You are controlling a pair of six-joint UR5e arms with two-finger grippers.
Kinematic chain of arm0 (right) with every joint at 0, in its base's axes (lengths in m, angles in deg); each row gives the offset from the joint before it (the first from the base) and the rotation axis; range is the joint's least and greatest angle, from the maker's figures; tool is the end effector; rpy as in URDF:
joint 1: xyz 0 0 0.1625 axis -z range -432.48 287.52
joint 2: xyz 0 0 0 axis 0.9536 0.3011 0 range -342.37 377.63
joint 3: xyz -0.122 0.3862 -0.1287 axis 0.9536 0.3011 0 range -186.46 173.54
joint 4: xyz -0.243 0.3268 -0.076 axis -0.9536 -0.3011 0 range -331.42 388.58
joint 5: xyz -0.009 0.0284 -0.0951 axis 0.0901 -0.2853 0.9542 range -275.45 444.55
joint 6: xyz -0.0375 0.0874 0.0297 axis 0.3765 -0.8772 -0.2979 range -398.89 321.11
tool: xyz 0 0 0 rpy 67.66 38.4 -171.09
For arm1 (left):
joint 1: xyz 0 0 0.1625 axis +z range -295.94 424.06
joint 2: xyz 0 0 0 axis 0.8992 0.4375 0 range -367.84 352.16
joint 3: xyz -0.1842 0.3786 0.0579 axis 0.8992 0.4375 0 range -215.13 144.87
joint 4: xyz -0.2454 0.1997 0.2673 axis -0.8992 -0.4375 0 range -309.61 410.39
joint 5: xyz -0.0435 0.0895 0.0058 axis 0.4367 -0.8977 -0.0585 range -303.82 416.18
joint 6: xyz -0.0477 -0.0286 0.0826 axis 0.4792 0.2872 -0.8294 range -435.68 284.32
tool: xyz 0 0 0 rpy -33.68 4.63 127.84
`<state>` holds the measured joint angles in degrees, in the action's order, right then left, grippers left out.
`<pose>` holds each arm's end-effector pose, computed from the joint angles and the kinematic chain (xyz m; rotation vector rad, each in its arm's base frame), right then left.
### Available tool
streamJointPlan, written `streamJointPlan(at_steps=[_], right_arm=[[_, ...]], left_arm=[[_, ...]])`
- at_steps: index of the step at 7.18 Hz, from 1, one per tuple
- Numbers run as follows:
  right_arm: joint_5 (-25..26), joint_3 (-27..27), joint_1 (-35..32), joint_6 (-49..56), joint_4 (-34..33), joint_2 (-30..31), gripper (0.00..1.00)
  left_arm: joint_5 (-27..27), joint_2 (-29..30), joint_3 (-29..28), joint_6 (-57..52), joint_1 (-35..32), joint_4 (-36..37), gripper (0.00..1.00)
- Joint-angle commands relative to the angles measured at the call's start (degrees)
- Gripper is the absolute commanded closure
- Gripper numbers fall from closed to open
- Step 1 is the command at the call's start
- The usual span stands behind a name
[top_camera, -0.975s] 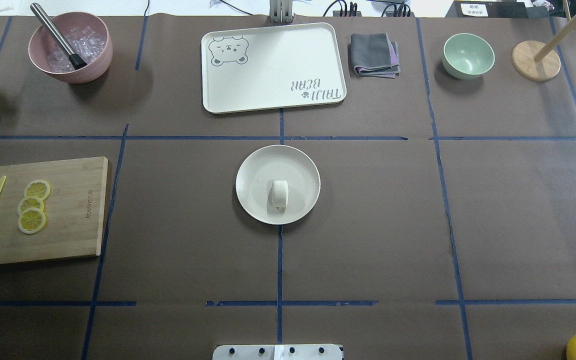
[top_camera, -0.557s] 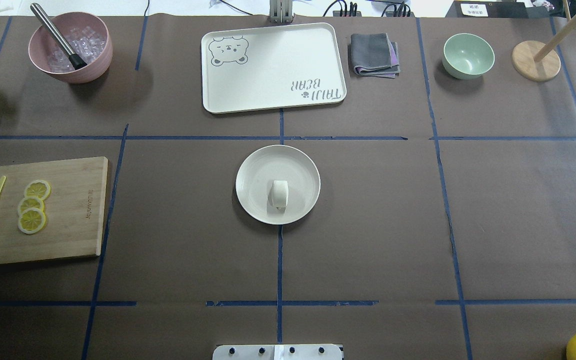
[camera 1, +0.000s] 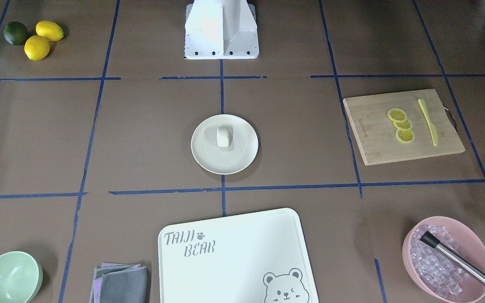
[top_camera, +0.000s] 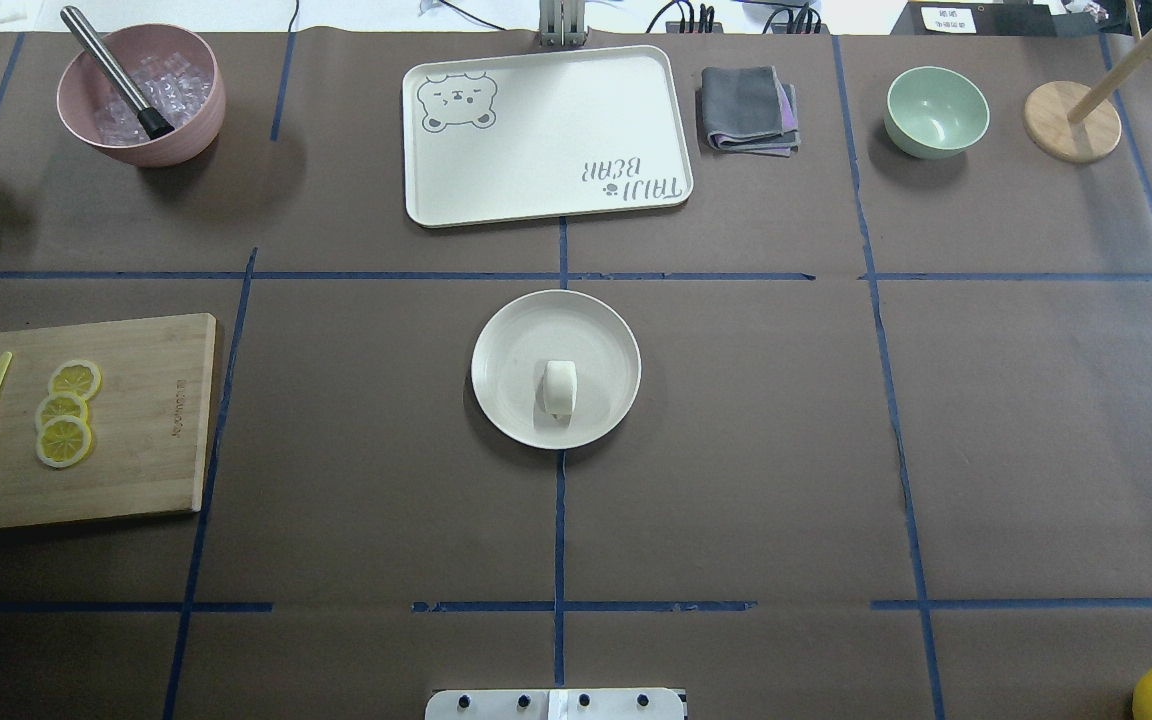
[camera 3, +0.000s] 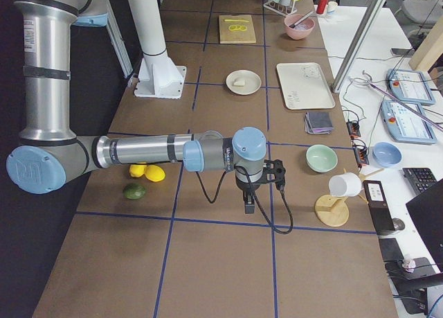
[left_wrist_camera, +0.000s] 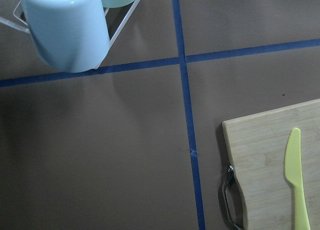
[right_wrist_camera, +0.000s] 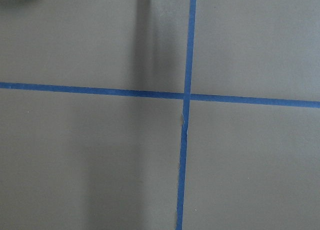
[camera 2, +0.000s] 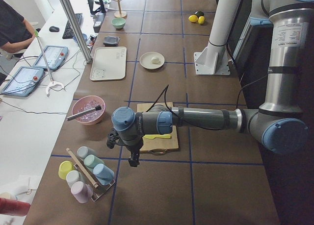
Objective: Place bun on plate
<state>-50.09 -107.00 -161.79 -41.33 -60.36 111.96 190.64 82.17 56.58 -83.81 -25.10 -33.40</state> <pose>0.0578 -0.4664 0.6015 0.0991 -0.7810 -0.0204 -0.0564 -0.4866 0.6544 -0.0251 0.7792 0.1182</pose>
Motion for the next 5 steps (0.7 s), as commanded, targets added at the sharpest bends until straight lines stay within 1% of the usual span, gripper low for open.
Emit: streamJointPlan(at_steps=[1, 5], right_arm=[[0.1, 0.1, -0.1, 0.1, 0.0, 0.0, 0.00], [-0.4, -0.1, 0.0, 0.0, 0.0, 0.0, 0.00]], left_arm=[[0.0, -0.2, -0.6, -1.2, -2.2, 0.0, 0.00], [0.0, -0.4, -0.6, -1.0, -2.3, 0.0, 0.00]])
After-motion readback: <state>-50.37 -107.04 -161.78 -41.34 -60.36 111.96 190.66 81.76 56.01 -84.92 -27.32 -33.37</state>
